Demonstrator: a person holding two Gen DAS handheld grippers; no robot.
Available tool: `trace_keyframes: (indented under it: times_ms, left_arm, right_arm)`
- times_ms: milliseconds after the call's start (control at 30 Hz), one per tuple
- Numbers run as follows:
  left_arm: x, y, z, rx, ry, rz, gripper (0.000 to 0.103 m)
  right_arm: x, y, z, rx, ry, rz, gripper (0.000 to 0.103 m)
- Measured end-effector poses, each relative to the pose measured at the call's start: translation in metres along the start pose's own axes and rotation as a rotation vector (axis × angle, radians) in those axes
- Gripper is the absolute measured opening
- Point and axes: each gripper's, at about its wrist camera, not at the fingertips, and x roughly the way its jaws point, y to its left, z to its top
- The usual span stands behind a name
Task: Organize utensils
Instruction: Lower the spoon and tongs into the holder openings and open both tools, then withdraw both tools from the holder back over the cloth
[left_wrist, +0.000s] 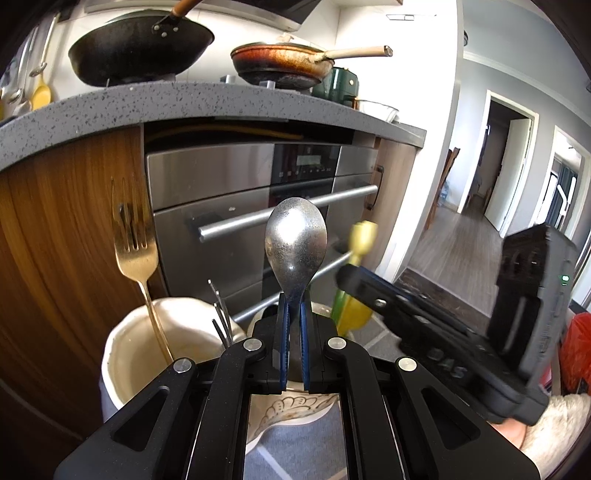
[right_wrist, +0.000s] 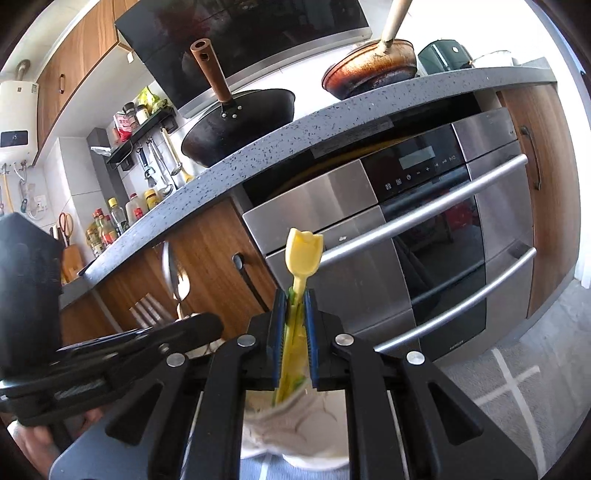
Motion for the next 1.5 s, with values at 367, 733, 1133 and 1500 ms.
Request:
trace_keyframes:
  times_ms: [367,733,1133,1500]
  left_arm:
    - [0.008,-0.002,-0.002,-0.004,0.033,0.008,0.009]
    - [0.007,-0.002,0.0,-0.017,0.025,0.007,0.021]
    - [-0.015,-0.002,0.002,-0.053,-0.006,-0.004,0.034]
    - [-0.069,-0.02,-0.032,-0.076,-0.029,0.058,0.073]
  right_arm:
    - [-0.014,0.004,-0.003,-0.043,0.033,0.04,0.01]
    - [-0.016,0.003,0.0,-0.038,0.047,0.051,0.025]
    - [-0.041,0.001,0.015,0.007,0.016,0.053,0.039]
    - [-0.104,0.0,0.016,0.13,0.104,-0.054,0.076]
